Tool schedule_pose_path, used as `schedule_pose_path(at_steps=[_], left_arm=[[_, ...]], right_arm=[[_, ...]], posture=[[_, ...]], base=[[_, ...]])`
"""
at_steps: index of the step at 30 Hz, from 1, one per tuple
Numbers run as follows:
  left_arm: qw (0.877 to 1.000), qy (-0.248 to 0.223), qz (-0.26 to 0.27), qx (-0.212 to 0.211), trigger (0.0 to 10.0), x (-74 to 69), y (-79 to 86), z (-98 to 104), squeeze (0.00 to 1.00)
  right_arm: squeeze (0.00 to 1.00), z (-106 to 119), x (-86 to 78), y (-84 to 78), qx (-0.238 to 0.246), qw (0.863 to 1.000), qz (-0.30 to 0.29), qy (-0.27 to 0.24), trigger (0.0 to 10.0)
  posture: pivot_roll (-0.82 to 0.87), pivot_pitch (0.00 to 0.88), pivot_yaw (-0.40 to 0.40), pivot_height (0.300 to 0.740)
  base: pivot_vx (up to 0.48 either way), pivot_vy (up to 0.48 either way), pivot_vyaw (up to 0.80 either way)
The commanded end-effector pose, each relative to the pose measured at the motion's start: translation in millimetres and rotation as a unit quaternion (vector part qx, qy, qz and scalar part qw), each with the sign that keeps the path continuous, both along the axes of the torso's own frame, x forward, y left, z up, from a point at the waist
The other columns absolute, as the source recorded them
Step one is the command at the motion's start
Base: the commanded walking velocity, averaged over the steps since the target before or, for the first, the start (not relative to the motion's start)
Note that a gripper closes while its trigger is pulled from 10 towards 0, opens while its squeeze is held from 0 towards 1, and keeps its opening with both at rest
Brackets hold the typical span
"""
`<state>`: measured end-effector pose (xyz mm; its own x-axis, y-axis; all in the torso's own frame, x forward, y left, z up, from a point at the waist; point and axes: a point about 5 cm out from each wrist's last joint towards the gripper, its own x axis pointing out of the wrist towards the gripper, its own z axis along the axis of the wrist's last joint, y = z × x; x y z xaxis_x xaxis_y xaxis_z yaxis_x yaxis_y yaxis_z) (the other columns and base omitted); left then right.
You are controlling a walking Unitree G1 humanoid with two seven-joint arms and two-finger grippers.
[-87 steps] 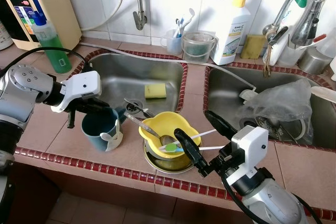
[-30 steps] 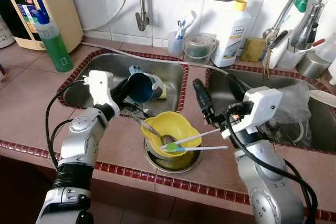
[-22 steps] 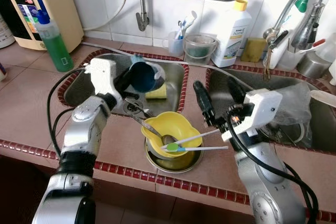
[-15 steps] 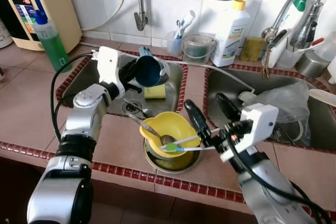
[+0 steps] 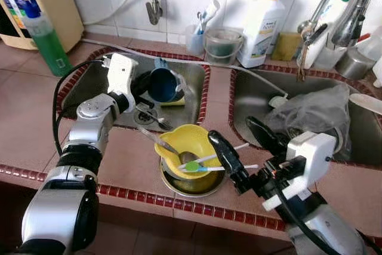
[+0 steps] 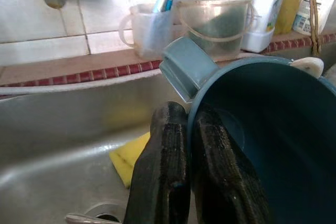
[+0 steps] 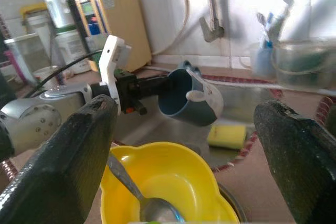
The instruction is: Kitchen organization
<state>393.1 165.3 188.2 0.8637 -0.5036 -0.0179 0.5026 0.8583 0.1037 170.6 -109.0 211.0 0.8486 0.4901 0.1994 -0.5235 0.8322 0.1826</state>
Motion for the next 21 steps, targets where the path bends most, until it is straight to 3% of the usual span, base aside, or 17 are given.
schedule_pose_path(at_steps=[1,9,21], left_arm=[[1.0,-0.016,-0.002,0.014,10.0,2.5,1.5,9.2,0.0],[0.999,-0.008,0.008,0.035,10.0,7.2,10.6,12.6,0.0],[0.997,-0.001,0.035,0.065,10.0,8.9,31.1,16.6,0.0]], right_arm=[[0.0,3.8,-3.6,-1.1,0.002,1.0,-0.004,-0.002,10.0],[0.0,7.3,-14.7,-2.4,0.014,0.999,-0.028,0.009,10.0],[0.0,9.7,-17.7,-9.0,0.05,0.997,-0.063,0.008,10.0]], posture=[[-0.09,0.155,0.009,0.74],[-0.13,0.179,0.047,0.74],[-0.16,0.204,0.078,0.74]], base=[[0.0,0.0,0.0],[0.0,0.0,0.0],[0.0,0.0,0.0]])
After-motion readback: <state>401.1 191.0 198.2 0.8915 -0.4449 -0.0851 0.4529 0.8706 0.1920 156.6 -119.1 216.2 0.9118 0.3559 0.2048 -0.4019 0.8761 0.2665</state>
